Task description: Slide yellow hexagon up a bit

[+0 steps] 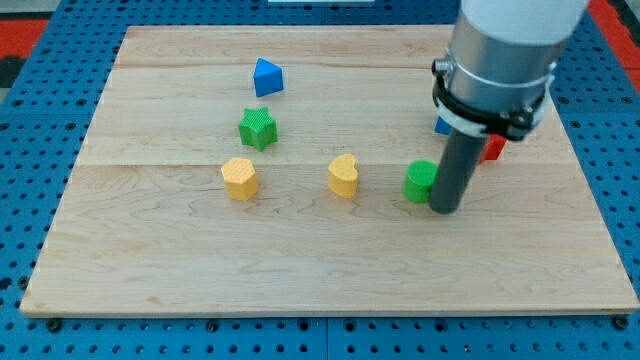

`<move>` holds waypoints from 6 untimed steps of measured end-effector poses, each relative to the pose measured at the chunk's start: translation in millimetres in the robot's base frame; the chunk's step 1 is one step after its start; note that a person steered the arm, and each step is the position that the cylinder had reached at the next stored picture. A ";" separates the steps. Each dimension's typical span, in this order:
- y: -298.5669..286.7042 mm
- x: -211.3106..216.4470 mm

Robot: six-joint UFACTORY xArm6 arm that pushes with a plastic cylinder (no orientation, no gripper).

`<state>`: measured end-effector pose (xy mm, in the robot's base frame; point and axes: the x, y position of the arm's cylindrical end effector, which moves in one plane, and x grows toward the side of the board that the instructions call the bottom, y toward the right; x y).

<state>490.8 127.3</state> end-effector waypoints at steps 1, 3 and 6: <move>0.0 -1.5; -108.1 33.6; -238.3 4.2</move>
